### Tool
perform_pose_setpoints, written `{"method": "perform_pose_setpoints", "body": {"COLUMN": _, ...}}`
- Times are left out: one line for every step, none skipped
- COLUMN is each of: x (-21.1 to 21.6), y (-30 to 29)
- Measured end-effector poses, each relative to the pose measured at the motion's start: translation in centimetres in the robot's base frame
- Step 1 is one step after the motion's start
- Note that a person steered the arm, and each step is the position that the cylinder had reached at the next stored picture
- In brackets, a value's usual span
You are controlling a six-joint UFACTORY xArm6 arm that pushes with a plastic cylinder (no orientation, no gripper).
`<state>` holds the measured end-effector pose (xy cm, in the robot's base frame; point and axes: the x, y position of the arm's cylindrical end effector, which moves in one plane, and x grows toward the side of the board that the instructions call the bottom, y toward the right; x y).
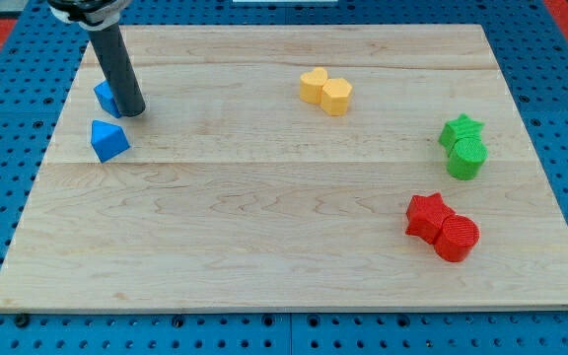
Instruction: Push the blue blocks parallel to the yellow blocks
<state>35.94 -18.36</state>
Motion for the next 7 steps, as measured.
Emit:
{"method": "perform_pose_setpoints", "body": {"x": 5.9, "y": 7.4}}
{"method": "perform_pose_setpoints", "body": {"x": 7.3, "y": 0.9}}
{"method": "perform_pose_setpoints", "body": {"x": 6.3, "y": -2.7}}
{"method": "perform_pose_setpoints", "body": {"x": 3.6, "y": -3.2}}
{"method": "perform_pose_setpoints", "body": {"x": 3.6, "y": -2.4}}
{"method": "perform_pose_setpoints", "body": {"x": 3.6, "y": -2.4}}
{"method": "perform_pose_setpoints", "body": {"x": 3.6, "y": -2.4}}
